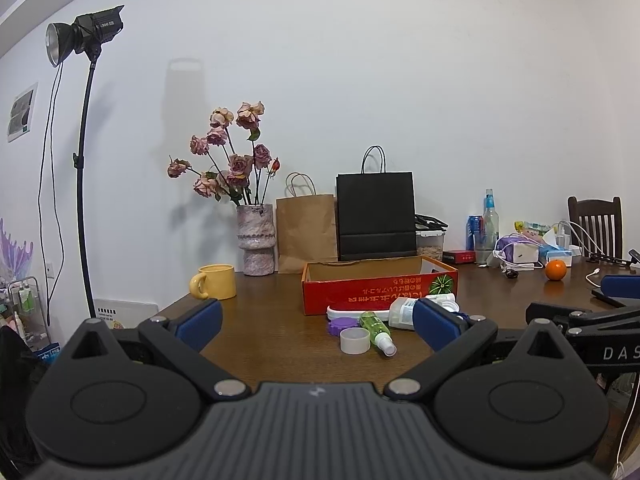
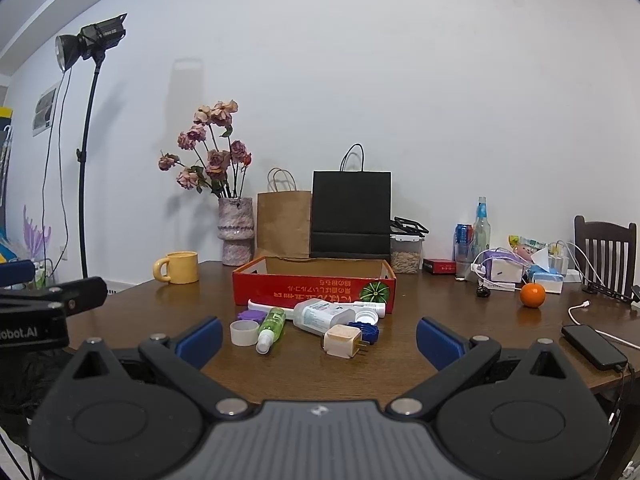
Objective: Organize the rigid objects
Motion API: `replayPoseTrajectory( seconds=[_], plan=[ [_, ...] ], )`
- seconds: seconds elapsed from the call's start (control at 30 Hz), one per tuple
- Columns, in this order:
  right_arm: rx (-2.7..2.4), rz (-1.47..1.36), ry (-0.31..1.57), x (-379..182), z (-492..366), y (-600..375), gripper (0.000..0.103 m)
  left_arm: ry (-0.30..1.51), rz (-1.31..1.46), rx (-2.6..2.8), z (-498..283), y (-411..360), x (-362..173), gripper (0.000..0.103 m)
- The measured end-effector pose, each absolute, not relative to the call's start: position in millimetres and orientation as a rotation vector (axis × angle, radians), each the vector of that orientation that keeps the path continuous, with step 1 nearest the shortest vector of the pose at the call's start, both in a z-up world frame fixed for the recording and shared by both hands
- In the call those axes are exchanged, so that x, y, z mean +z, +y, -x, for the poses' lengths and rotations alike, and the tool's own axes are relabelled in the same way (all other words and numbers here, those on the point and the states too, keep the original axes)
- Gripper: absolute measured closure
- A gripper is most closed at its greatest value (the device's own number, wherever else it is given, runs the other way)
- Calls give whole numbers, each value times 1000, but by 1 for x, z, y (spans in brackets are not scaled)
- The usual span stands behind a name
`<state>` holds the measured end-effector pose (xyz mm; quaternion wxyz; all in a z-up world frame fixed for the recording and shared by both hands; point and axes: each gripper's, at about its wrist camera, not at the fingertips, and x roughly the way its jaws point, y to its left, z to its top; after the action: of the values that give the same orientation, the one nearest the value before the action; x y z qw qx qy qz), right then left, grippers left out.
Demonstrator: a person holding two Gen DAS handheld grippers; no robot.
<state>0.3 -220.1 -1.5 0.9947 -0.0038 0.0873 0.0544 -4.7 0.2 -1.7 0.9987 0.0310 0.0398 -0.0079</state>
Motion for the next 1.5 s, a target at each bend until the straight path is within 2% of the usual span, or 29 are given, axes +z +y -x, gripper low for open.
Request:
replayPoseTrajectory(
  seconds=[1.5],
  plan=[
    [144,-56,196,-6,-1,-224,0,99,-54,-19,3,2,-3,0]
  ],
)
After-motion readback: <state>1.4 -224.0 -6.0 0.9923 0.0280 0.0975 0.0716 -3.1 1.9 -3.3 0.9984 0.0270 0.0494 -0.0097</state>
